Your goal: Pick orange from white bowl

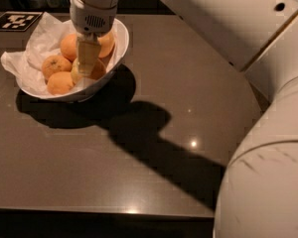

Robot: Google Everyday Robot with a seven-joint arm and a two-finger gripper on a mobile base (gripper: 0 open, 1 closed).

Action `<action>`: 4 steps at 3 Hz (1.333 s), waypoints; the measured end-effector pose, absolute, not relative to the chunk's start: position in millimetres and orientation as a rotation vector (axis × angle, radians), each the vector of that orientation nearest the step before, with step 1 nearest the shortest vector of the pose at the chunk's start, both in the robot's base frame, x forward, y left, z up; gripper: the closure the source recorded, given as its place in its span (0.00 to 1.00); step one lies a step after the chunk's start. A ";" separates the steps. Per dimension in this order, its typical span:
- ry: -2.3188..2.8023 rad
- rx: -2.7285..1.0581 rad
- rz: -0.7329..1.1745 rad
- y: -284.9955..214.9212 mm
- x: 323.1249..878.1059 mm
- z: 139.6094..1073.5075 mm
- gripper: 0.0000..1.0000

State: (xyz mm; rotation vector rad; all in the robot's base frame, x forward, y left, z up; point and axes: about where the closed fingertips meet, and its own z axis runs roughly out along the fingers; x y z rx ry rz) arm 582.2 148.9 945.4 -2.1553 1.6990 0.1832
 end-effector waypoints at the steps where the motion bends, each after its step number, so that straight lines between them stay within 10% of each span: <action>1: 1.720 -2.167 0.219 149.9 578.3 934.8 0.53; 4: 1.722 -2.200 0.240 152.4 576.6 927.0 0.07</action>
Offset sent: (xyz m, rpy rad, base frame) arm -0.0096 0.0002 -0.0338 -0.0222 0.1044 0.0158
